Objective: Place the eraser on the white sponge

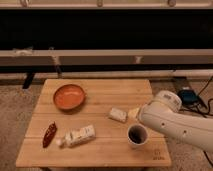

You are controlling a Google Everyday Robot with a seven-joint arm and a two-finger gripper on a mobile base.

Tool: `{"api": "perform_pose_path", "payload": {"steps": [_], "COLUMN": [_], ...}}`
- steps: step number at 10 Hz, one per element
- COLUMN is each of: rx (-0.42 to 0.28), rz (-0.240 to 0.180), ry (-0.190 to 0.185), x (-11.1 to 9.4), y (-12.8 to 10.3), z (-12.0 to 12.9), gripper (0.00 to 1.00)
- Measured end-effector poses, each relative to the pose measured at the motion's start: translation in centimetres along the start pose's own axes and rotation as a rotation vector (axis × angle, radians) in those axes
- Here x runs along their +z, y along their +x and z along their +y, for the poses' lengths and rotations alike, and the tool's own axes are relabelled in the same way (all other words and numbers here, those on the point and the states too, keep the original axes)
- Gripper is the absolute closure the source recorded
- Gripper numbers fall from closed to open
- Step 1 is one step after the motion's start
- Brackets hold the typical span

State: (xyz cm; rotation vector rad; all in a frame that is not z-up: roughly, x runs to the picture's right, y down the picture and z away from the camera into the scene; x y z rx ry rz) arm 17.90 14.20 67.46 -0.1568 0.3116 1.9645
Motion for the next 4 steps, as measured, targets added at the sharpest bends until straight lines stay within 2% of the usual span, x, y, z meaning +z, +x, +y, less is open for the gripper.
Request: {"api": "perform_pose_path", "payload": {"steps": [2, 4], "rx": [-0.033, -0.06], "rz": [-0.001, 0.02], "ry": [-0.009, -0.024], "x": [-0.8, -1.0], "y": [-0.9, -1.6], "z": [0.5, 1.1], "gripper": [0.2, 0.2]}}
